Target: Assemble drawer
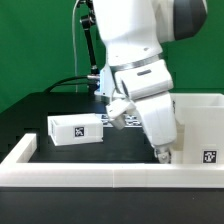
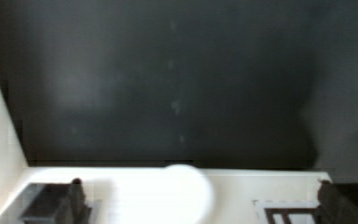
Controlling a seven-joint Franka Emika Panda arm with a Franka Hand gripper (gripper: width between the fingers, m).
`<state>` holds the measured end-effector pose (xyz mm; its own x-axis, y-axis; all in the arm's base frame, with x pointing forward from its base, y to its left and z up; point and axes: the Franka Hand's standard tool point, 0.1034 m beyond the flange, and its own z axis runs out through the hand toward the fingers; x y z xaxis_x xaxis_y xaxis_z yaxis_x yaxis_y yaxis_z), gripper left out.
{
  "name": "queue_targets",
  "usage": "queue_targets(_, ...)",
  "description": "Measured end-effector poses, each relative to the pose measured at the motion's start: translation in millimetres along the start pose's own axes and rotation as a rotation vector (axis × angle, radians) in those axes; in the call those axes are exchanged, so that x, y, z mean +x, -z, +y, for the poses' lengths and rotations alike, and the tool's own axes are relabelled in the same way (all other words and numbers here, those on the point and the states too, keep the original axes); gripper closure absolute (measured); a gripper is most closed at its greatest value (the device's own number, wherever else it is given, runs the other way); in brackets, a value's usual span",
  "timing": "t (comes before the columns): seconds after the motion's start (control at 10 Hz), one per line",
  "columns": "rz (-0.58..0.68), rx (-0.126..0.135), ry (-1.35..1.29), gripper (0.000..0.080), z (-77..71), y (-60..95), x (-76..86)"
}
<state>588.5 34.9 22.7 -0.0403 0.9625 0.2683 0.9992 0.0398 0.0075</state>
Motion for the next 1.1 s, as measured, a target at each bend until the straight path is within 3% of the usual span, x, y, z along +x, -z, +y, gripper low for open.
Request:
queue_targets(0.3,-0.003,-0.001,-0.029,0.015,0.1,1.2,-4.3)
queue_targets(0.4,-0.004,0.007,-0.036,0.015,-1.7,4.3,-14.9)
queue_targets(0.6,-0.011,-0.006,-0.088,0.015,-6.1,15.9,-45.8)
queue_targets(0.7,-0.018,-0.017,-0.113,0.015,-12.5,21.1,-59.5)
queue_targets(0.9,-0.034,-0.014,-0.146,0.015,-41.2,30.2,-81.3)
queue_targets(1.1,-0.05,-0.01,-0.179,0.015,-62.1,39.8,-85.0)
